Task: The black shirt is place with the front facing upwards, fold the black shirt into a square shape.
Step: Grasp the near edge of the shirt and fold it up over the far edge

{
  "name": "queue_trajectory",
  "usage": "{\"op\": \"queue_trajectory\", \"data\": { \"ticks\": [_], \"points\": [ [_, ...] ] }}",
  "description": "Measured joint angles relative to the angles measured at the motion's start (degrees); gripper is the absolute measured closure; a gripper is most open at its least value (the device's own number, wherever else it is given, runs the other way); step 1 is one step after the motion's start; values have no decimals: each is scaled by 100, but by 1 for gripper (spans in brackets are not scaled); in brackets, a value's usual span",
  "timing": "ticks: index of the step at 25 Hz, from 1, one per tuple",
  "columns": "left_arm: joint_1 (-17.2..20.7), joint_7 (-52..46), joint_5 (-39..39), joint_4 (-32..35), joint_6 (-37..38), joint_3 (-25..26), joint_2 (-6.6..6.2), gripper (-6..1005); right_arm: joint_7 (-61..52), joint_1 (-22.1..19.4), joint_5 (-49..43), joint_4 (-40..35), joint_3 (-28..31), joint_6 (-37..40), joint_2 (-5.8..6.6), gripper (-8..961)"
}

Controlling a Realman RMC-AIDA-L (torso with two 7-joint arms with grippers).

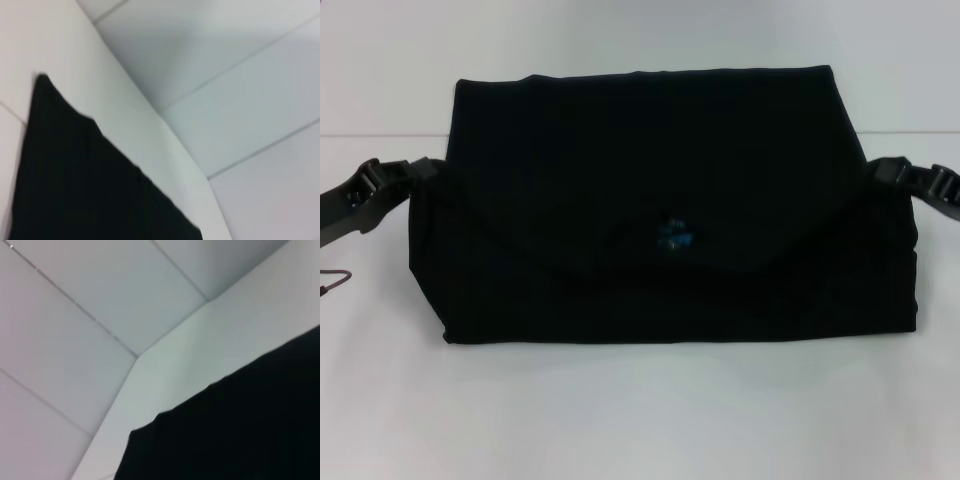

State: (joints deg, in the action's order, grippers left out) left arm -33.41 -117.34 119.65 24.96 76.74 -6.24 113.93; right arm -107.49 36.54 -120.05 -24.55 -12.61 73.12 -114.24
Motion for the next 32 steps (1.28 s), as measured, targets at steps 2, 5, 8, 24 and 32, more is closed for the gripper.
{"op": "queue_trajectory", "data": {
  "ticks": [2,5,8,24,32],
  "points": [
    [-3,92,-152,-4,-137,-5,51,973,236,10,188,5,11,-158,-55,785],
    [-30,216,-275,-49,-419,-17,104,973,581,11,465,9,-17,-314,-125,779],
    [-88,372,-392,-190,-692,-12,114,972,822,50,583,24,-37,-524,-229,773],
    [-458,778,-436,-385,-1717,-98,355,908,946,318,580,188,-662,-2234,-417,742],
    [-490,733,-485,-467,-2127,-246,389,873,934,366,574,189,-1096,-2363,-428,726]
  ]
}}
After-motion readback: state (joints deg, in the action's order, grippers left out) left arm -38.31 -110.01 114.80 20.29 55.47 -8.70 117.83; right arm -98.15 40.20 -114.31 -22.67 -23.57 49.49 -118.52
